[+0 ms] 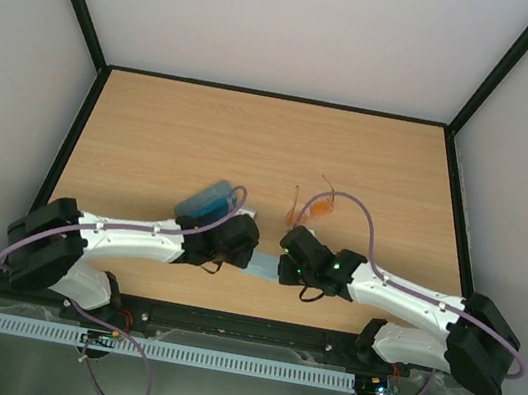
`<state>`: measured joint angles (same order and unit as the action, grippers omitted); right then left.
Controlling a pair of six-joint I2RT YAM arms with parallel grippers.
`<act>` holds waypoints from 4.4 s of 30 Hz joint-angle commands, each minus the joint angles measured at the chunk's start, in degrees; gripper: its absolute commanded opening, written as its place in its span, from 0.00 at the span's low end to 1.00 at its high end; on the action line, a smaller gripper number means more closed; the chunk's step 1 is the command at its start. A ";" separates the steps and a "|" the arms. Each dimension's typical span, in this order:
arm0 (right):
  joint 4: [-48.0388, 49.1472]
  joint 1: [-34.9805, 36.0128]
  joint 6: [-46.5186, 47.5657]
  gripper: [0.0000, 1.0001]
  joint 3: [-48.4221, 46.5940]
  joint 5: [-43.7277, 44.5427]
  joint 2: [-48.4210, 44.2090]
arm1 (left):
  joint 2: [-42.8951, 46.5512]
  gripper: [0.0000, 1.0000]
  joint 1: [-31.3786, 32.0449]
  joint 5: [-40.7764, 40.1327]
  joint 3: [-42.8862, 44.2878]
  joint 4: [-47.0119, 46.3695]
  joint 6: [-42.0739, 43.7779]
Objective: Organize the sunglasses
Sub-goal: Fold the glasses cleaning cloth at the center of the board, then pick up the glasses cleaning cloth from the center of the board.
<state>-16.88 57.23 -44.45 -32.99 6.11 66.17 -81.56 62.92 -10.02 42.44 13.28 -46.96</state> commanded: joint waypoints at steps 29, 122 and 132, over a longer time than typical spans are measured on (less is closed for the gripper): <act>-2.61 -7.48 4.45 0.26 -3.32 1.66 13.09 | -10.07 0.24 -4.91 6.93 3.22 -1.30 7.45; -3.28 -7.91 15.39 0.01 -18.72 -4.38 14.14 | 11.61 0.02 -5.04 -2.39 -2.73 6.05 -7.16; -3.44 -7.97 18.52 0.01 -25.20 -6.29 20.43 | 17.57 0.02 -4.82 -6.29 -6.12 11.26 -14.28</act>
<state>-17.52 49.12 -28.16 -54.76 1.41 84.16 -66.61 57.84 -13.37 37.71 20.23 -57.12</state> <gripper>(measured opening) 0.017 0.026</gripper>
